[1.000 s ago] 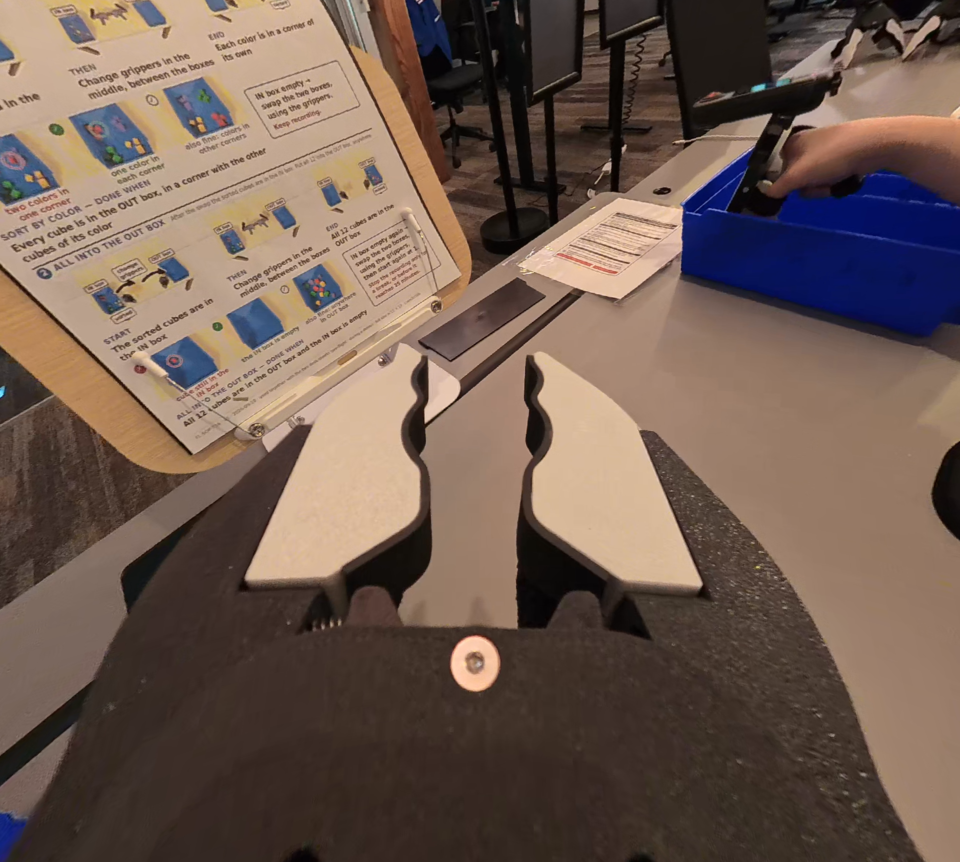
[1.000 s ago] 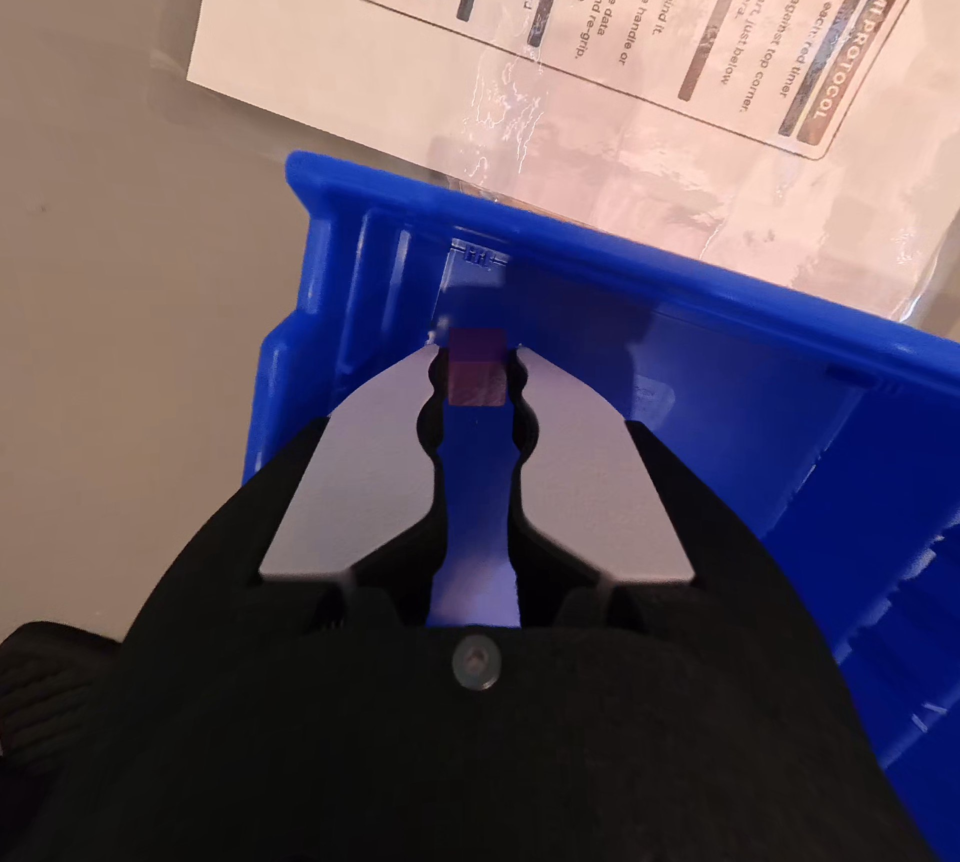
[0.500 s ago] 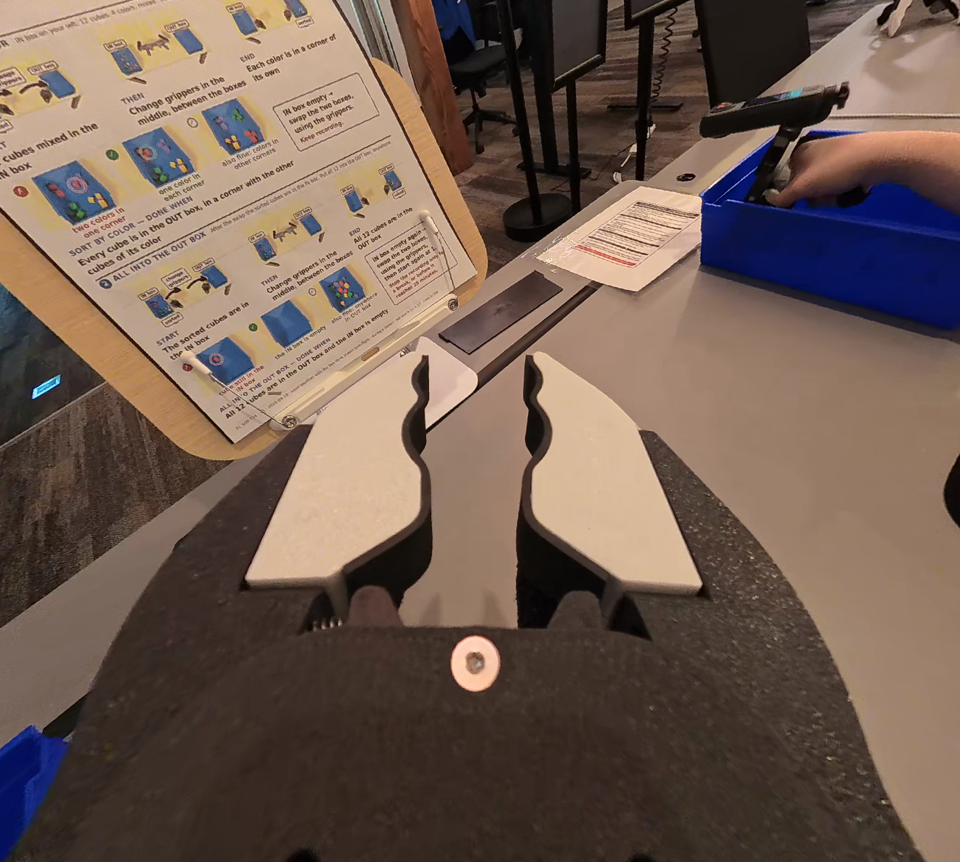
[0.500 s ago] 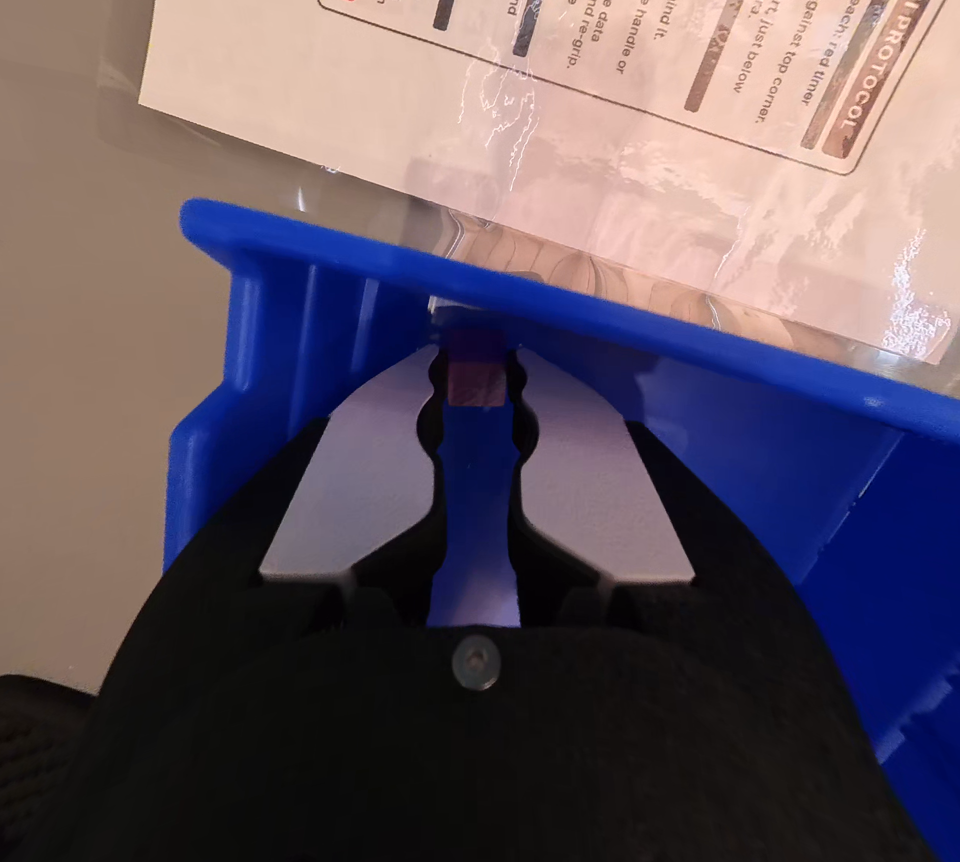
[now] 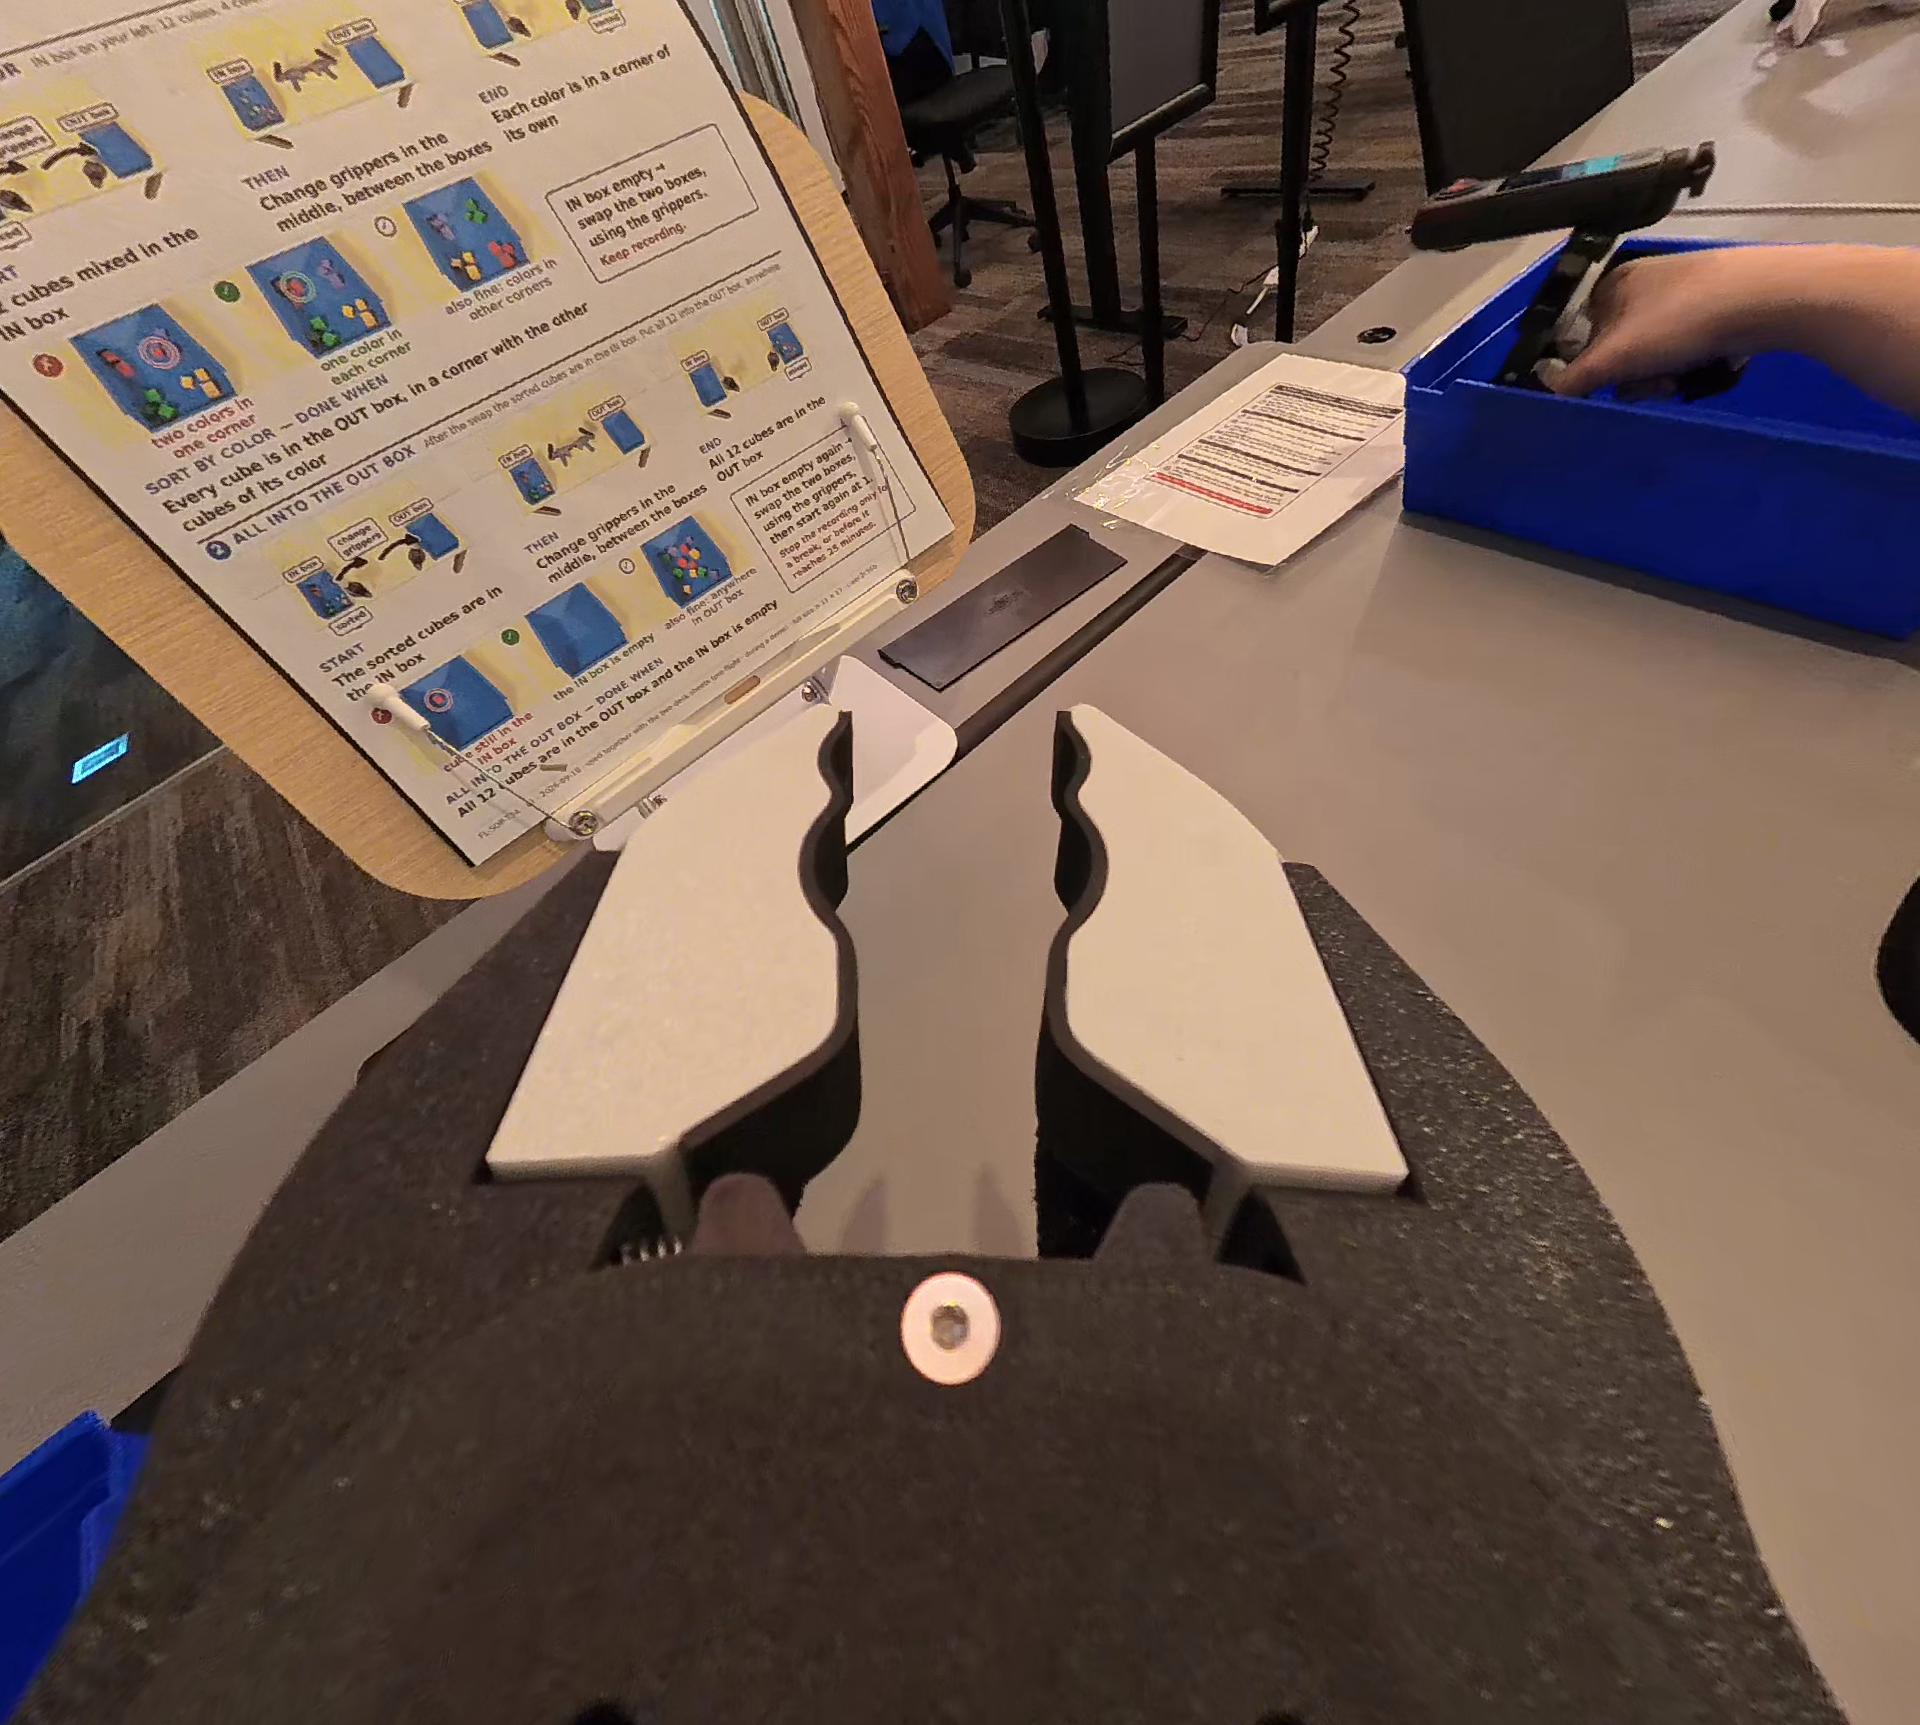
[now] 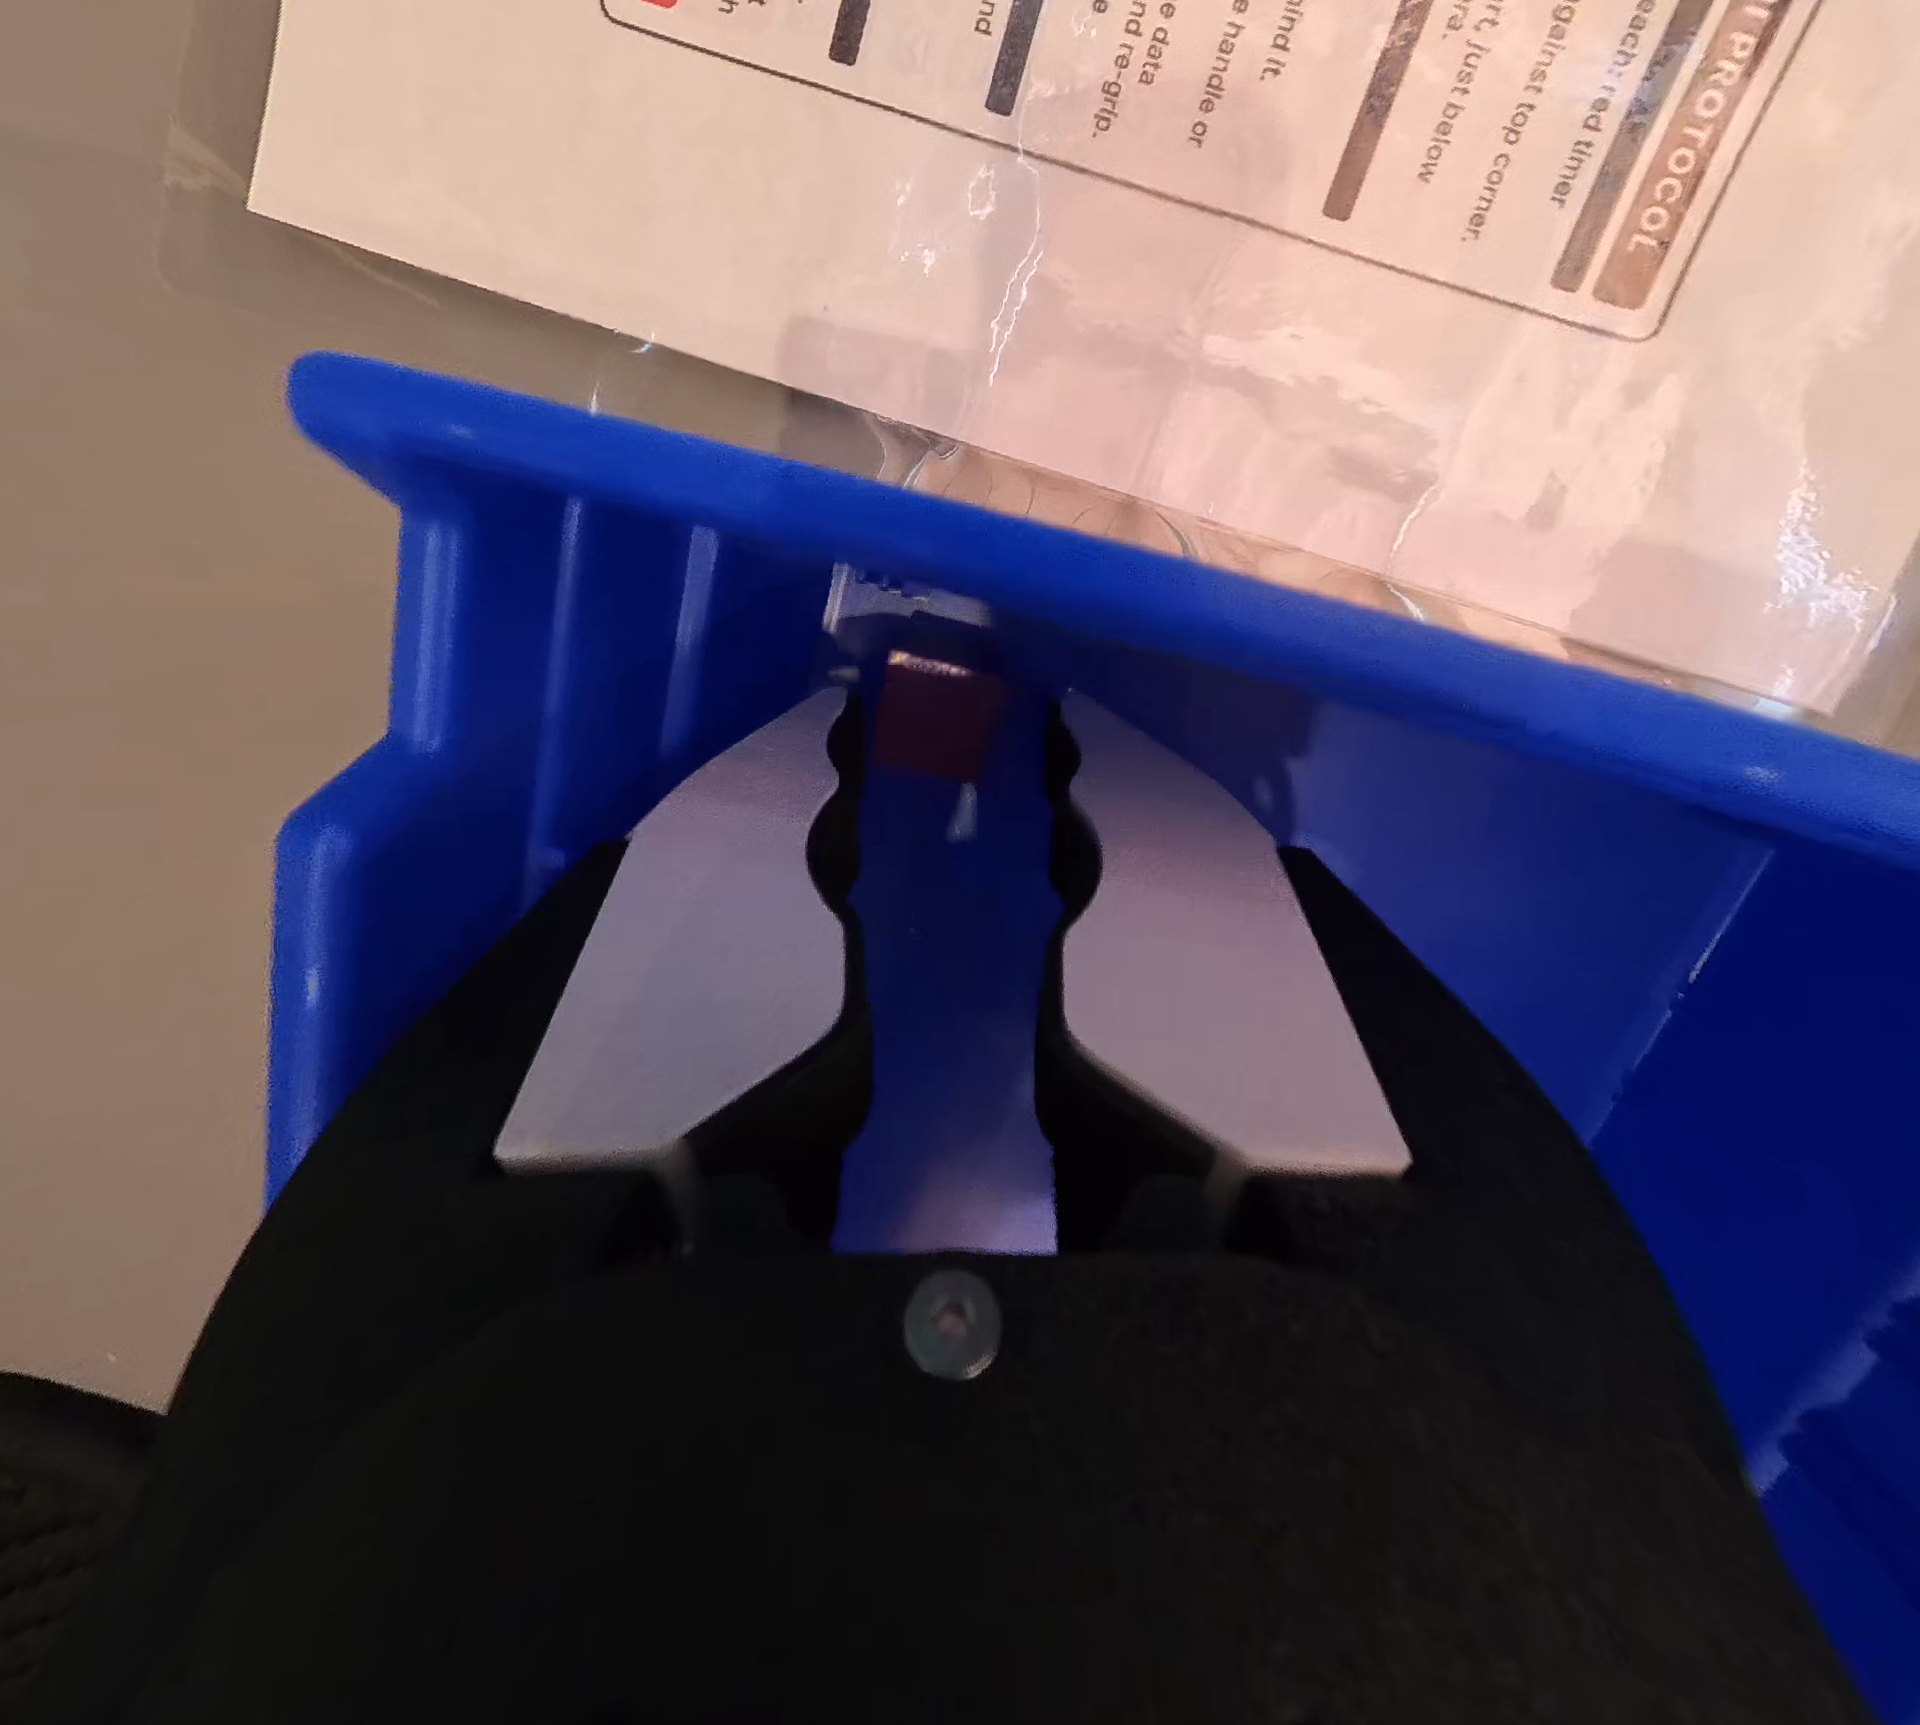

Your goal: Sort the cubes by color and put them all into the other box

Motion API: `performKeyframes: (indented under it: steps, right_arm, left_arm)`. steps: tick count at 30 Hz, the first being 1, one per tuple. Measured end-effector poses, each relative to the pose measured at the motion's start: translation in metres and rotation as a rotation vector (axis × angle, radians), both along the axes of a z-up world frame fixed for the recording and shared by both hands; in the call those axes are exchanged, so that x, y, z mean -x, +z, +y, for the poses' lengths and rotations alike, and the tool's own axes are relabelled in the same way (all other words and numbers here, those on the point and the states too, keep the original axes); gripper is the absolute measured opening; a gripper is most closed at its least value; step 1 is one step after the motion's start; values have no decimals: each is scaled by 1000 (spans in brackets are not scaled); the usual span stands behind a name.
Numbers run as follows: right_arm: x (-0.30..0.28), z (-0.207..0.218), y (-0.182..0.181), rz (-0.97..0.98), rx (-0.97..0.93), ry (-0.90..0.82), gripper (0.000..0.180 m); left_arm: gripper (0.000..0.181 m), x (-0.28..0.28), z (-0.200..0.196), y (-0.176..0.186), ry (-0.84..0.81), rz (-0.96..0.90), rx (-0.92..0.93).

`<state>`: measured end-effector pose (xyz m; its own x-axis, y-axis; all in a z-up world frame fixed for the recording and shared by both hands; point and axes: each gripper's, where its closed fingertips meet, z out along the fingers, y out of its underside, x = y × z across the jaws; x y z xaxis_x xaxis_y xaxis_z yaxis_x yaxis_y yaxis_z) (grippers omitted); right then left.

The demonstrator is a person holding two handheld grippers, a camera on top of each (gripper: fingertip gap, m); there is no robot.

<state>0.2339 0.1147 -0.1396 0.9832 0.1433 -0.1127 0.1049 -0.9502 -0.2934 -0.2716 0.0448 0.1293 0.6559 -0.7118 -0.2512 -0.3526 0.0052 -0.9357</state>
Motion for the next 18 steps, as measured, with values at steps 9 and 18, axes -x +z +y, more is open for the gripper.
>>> performKeyframes:
  steps: [9,18]
  right_arm:
    - [-5,-28,80,-35,-107,-13,34]
    - [74,-53,204,-36,-438,72,35]
  left_arm:
    - [37,16,-2,5,-8,-46,-6]
    - [38,54,12,0,64,-114,-2]
